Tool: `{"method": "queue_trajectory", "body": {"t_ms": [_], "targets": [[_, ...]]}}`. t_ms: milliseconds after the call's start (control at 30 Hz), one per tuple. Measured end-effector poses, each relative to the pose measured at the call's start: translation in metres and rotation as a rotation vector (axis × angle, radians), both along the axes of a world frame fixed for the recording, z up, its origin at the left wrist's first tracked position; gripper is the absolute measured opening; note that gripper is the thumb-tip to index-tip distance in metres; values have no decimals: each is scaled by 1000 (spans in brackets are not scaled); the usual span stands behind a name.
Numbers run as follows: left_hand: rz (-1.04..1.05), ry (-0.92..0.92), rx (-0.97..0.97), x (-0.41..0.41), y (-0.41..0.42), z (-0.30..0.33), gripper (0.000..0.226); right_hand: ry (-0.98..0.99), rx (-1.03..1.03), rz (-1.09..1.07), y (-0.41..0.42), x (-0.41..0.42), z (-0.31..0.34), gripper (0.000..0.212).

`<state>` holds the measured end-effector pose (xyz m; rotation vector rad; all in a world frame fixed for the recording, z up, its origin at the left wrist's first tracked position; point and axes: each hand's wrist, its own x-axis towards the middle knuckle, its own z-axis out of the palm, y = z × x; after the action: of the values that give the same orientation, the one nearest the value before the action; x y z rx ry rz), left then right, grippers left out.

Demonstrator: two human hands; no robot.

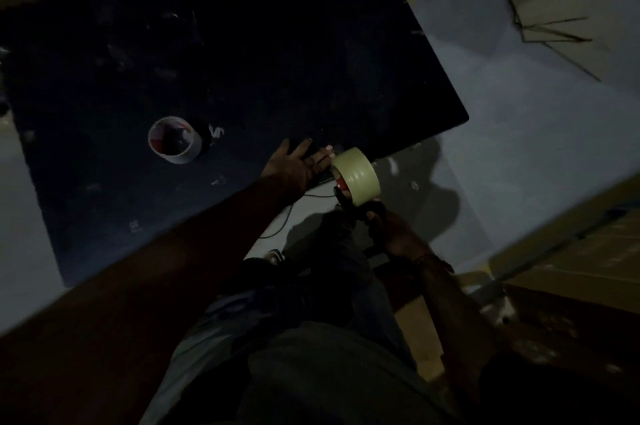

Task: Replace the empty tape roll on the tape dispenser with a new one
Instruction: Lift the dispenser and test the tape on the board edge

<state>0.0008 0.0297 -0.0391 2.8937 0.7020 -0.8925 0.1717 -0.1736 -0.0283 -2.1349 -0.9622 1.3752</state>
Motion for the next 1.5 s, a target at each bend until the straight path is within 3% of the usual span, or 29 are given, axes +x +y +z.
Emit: {"method": "queue_trajectory", "body": {"t_ms": [133, 267, 367, 467, 767, 967, 1167, 1233, 1300, 1367, 1500], "targets": [[-31, 17, 14, 1, 3, 10, 72, 60, 6, -50, -3, -5, 1, 21], [-13, 34, 8, 2, 0, 9, 72, 34, -4, 5, -5, -8, 0, 37], [-19, 23, 10, 1, 3, 10, 72, 52, -66, -87, -7, 0, 0, 20], [-24, 34, 6, 2, 5, 9, 72, 31, -56, -185, -11, -4, -3, 29], [31, 12, 0, 3, 2, 3, 72, 114, -57, -201, -15, -3, -3, 23], [13, 11, 12, 1, -1, 3, 72, 130, -71, -183, -17, -10, -4, 35], [13, 5, 9, 2, 0, 1, 76, 23, -70, -166, -19, 9, -1, 20], [14, 14, 2, 3, 0, 3, 76, -19, -162, -118, -34, 25, -9, 26], [24, 2, -2, 2, -1, -3, 77, -29, -337, -179, -58, 37, -14, 34], [28, -16, -2, -1, 0, -8, 77, 24, -417, -266, -75, 37, -14, 28], [55, -55, -35, -2, -1, -10, 79, 174, -251, -503, -65, 28, -8, 39]]}}
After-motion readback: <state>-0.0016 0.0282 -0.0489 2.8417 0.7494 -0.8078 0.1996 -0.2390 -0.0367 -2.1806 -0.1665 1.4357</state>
